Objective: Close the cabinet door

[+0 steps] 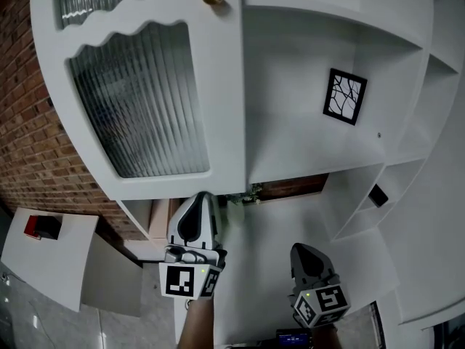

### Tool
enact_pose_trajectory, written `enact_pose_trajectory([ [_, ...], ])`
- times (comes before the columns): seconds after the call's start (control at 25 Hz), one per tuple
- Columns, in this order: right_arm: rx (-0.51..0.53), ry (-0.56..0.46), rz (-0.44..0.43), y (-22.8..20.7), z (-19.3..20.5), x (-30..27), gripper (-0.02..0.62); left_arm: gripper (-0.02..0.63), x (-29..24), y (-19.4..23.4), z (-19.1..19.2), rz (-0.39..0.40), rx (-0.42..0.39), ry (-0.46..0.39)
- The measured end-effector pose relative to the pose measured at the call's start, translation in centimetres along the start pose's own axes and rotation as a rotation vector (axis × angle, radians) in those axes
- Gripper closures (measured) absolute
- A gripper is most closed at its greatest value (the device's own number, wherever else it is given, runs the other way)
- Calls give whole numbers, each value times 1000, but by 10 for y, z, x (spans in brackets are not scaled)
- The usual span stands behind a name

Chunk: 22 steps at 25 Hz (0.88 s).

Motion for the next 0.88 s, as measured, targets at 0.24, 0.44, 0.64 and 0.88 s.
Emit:
enact_pose_trajectory([
  [0.24,-2,-5,0,7,2,6,595,594,-2,0,3,14,24,44],
  [0.44,-13,-27,-6,19,-3,20,595,592,13,-8,7,46,63,98],
  [0.64,-6,-52,3,30,-12,37,595,593,44,-14,18,62,105,176],
  [0.88,17,-52,0,58,-8,54,595,592,92,-23,8,85,80,231],
])
Point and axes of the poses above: the fingertips, and each gripper's own axes: x backward along the fingers, y to its left, z out of its underside, the point moved 2 cm from there along x, backward along the fingers, and after that the axes turned 4 degrees about -x, right-handed, at the moved point
